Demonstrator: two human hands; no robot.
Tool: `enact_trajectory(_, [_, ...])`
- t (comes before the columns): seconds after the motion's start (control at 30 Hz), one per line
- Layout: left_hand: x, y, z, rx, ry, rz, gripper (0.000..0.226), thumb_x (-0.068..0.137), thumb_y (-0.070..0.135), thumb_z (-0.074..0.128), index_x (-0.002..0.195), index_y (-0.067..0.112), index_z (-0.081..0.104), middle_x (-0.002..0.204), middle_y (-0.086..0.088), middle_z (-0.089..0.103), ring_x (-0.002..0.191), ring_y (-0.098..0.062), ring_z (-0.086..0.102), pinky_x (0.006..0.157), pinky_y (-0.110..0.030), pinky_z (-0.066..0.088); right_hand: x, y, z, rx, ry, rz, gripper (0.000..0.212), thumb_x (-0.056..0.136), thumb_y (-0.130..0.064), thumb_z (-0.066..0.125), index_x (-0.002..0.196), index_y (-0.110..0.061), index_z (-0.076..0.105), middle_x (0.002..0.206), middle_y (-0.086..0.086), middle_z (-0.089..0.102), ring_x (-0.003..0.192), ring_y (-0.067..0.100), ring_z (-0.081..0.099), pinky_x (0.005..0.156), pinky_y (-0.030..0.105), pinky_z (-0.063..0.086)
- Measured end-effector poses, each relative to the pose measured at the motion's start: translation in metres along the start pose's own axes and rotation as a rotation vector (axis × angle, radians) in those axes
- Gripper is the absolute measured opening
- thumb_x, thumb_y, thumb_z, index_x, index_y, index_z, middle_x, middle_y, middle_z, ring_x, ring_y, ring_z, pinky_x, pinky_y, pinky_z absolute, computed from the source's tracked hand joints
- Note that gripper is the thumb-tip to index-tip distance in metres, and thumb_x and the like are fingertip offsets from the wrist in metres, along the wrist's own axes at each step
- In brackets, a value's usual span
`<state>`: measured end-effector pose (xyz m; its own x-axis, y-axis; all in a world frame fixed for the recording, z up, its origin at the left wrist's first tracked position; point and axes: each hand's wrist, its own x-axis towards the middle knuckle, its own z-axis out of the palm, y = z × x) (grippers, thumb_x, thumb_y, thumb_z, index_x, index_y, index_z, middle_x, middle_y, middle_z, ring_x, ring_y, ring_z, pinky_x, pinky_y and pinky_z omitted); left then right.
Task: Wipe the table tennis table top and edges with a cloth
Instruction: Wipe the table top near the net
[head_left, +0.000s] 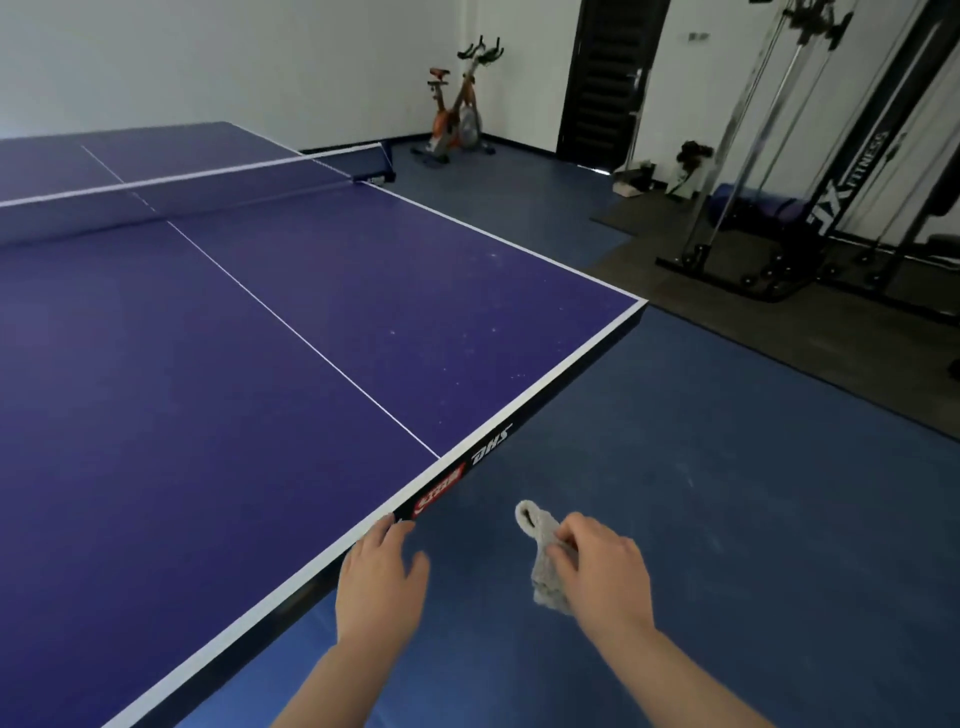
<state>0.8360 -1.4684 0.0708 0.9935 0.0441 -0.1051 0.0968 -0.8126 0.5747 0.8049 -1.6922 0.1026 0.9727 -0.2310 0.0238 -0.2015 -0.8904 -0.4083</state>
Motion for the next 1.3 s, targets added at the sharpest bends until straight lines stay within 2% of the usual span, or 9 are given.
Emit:
enact_trajectory(0.4, [0.114, 0.059, 0.024, 0.010, 0.079, -0.046, 0.040, 0.097, 0.027, 0.049, 0.137, 0.023, 0.052, 0.153, 0.004, 0.037, 0.136, -0.018, 0.038, 0.113, -0.032, 0.028, 0.141, 0.023, 0.000, 0.114, -0.012, -0.043, 0.017, 0.094, -0.030, 0.062, 0.082, -0.026, 0.051, 0.080, -0.012, 0.058, 0.074, 0.008, 0.052, 0.068, 0.022, 0.031])
enact_trajectory(0.53, [0.141, 0.069, 0.039, -0.001, 0.094, -0.144, 0.041, 0.098, 0.027, 0.049, 0.138, 0.021, 0.051, 0.152, 0.004, 0.037, 0.137, -0.019, 0.037, 0.113, -0.033, 0.028, 0.193, 0.023, 0.010, 0.113, -0.060, -0.202, 0.017, 0.094, -0.026, 0.062, 0.081, -0.024, 0.052, 0.081, -0.010, 0.058, 0.072, 0.010, 0.050, 0.069, 0.024, 0.034])
enact_trajectory(0.67, [0.157, 0.070, 0.052, -0.014, 0.142, -0.296, 0.043, 0.098, 0.028, 0.048, 0.140, 0.023, 0.048, 0.155, 0.003, 0.033, 0.140, -0.019, 0.033, 0.114, -0.034, 0.028, 0.232, 0.016, 0.020, 0.095, -0.089, -0.481, 0.018, 0.093, -0.021, 0.062, 0.080, -0.022, 0.051, 0.079, -0.011, 0.057, 0.071, 0.011, 0.052, 0.074, 0.028, 0.042])
enact_trajectory(0.8, [0.181, 0.077, 0.059, -0.077, 0.235, -0.413, 0.042, 0.096, 0.025, 0.051, 0.138, 0.021, 0.050, 0.155, 0.001, 0.035, 0.141, -0.020, 0.032, 0.114, -0.036, 0.028, 0.276, 0.009, 0.046, 0.068, -0.140, -0.694, 0.022, 0.090, -0.016, 0.067, 0.079, -0.021, 0.049, 0.097, -0.007, 0.068, 0.081, 0.016, 0.060, 0.074, 0.033, 0.046])
enact_trajectory(0.9, [0.184, 0.074, 0.066, -0.113, 0.279, -0.501, 0.042, 0.096, 0.022, 0.052, 0.138, 0.019, 0.052, 0.154, 0.000, 0.037, 0.141, -0.020, 0.033, 0.114, -0.037, 0.029, 0.293, -0.008, 0.070, 0.046, -0.218, -0.798, 0.014, 0.091, -0.016, 0.065, 0.084, -0.019, 0.053, 0.106, -0.007, 0.067, 0.085, 0.018, 0.059, 0.079, 0.031, 0.043])
enact_trajectory(1.03, [0.185, 0.054, 0.075, -0.094, 0.306, -0.563, 0.044, 0.096, 0.022, 0.051, 0.140, 0.019, 0.050, 0.155, 0.001, 0.035, 0.143, -0.019, 0.029, 0.116, -0.038, 0.027, 0.298, -0.040, 0.101, 0.063, -0.178, -0.959, 0.023, 0.077, -0.014, 0.076, 0.078, -0.020, 0.054, 0.081, -0.008, 0.062, 0.072, 0.013, 0.056, 0.069, 0.019, 0.032])
enact_trajectory(1.17, [0.199, 0.022, 0.070, -0.003, 0.296, -0.595, 0.044, 0.099, 0.022, 0.045, 0.143, 0.019, 0.045, 0.160, 0.001, 0.026, 0.149, -0.019, 0.016, 0.121, -0.038, 0.015, 0.298, -0.062, 0.133, 0.056, -0.238, -1.057, 0.030, 0.069, -0.021, 0.083, 0.073, -0.021, 0.053, 0.068, -0.008, 0.056, 0.066, 0.014, 0.053, 0.060, 0.030, 0.051])
enact_trajectory(1.23, [0.206, 0.005, 0.068, 0.038, 0.302, -0.597, 0.045, 0.101, 0.023, 0.042, 0.145, 0.020, 0.043, 0.161, 0.002, 0.021, 0.150, -0.018, 0.010, 0.122, -0.036, 0.008, 0.298, -0.063, 0.144, -0.003, -0.279, -1.108, 0.029, 0.068, -0.030, 0.083, 0.075, -0.024, 0.056, 0.071, -0.012, 0.058, 0.074, 0.013, 0.055, 0.064, 0.030, 0.052])
enact_trajectory(1.3, [0.216, -0.009, 0.065, 0.056, 0.311, -0.573, 0.045, 0.101, 0.023, 0.041, 0.147, 0.021, 0.041, 0.162, 0.003, 0.018, 0.151, -0.017, 0.007, 0.122, -0.034, 0.003, 0.303, -0.059, 0.155, -0.027, -0.314, -1.153, 0.021, 0.076, -0.037, 0.075, 0.089, -0.027, 0.061, 0.088, -0.012, 0.063, 0.093, 0.012, 0.055, 0.080, 0.032, 0.053])
